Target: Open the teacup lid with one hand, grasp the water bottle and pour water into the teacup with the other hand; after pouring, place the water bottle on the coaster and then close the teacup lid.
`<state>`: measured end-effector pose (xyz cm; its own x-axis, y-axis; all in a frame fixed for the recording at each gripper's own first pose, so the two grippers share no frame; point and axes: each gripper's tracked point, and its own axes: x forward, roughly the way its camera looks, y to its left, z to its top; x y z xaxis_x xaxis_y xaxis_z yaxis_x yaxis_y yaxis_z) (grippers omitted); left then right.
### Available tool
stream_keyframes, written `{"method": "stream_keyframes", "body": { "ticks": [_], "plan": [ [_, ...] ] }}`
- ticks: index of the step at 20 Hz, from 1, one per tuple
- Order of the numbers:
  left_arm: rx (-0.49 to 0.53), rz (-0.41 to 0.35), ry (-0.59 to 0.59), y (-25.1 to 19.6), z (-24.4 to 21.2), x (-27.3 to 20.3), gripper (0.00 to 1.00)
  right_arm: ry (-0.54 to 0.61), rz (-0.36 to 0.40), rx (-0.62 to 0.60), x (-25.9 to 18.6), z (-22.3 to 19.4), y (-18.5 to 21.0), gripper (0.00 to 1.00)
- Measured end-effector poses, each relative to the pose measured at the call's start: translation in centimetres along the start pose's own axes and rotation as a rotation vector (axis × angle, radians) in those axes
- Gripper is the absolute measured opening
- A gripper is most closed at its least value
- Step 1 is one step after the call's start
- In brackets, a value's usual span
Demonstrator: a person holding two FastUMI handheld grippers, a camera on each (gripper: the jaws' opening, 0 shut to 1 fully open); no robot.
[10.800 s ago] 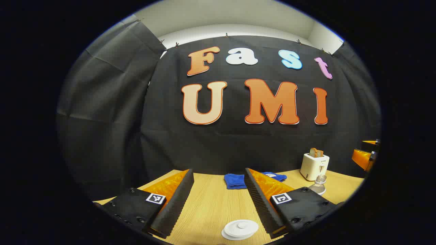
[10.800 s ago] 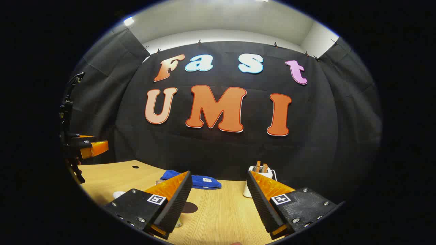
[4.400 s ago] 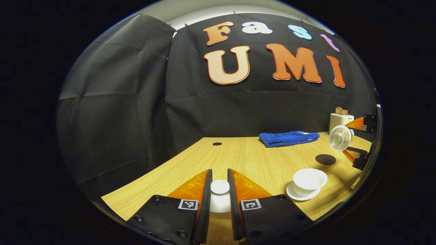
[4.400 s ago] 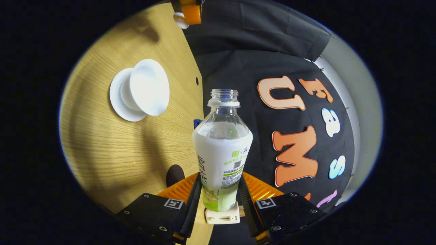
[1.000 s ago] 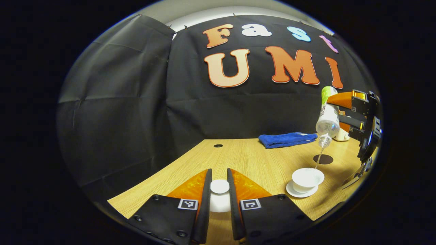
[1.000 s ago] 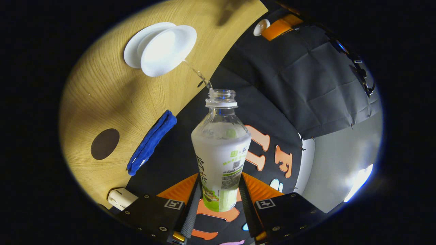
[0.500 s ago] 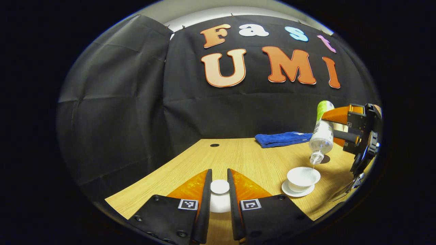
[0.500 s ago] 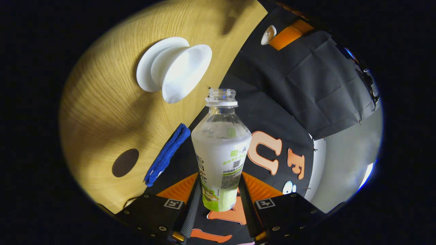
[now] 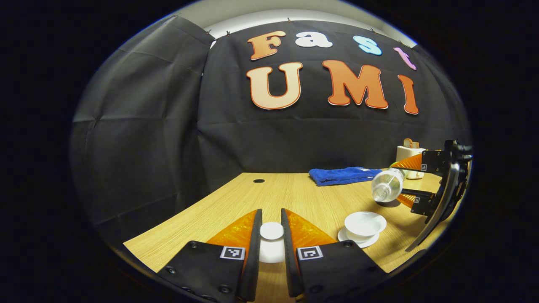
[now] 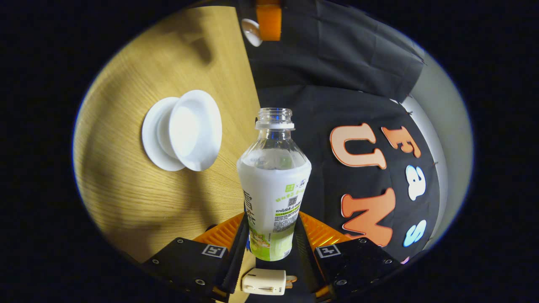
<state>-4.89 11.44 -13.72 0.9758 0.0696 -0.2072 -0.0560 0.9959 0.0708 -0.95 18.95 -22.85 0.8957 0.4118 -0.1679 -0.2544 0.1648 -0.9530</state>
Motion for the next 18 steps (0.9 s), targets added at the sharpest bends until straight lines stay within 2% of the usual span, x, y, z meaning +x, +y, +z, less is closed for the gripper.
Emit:
{"method": "stream_keyframes", "body": {
  "ticks": [1, 4, 7, 8, 12, 18],
  "plan": [
    [0.002, -0.004, -0.005, -0.3, 0.2, 0.0, 0.31, 0.013, 0.006, 0.070, 0.1, -0.2, 0.5, 0.63],
    [0.004, -0.022, -0.012, -1.4, 0.6, 0.0, 0.29, 0.046, 0.003, 0.294, 0.1, -0.8, 1.2, 0.63],
    [0.006, -0.033, -0.018, -2.4, 0.8, 0.1, 0.31, 0.074, -0.002, 0.536, 0.7, -1.4, 1.5, 0.63],
    [0.004, -0.039, -0.021, -2.8, 1.1, 0.0, 0.29, 0.080, -0.006, 0.609, 0.7, -1.4, 1.6, 0.63],
    [-0.002, -0.060, -0.038, -4.0, 2.0, -0.3, 0.31, 0.113, -0.025, 0.850, 0.8, -1.6, 2.1, 0.63],
    [0.007, -0.064, -0.034, -4.9, 2.0, -0.4, 0.31, 0.170, 0.053, 1.215, 1.6, -1.3, 4.4, 0.63]
  ]
}}
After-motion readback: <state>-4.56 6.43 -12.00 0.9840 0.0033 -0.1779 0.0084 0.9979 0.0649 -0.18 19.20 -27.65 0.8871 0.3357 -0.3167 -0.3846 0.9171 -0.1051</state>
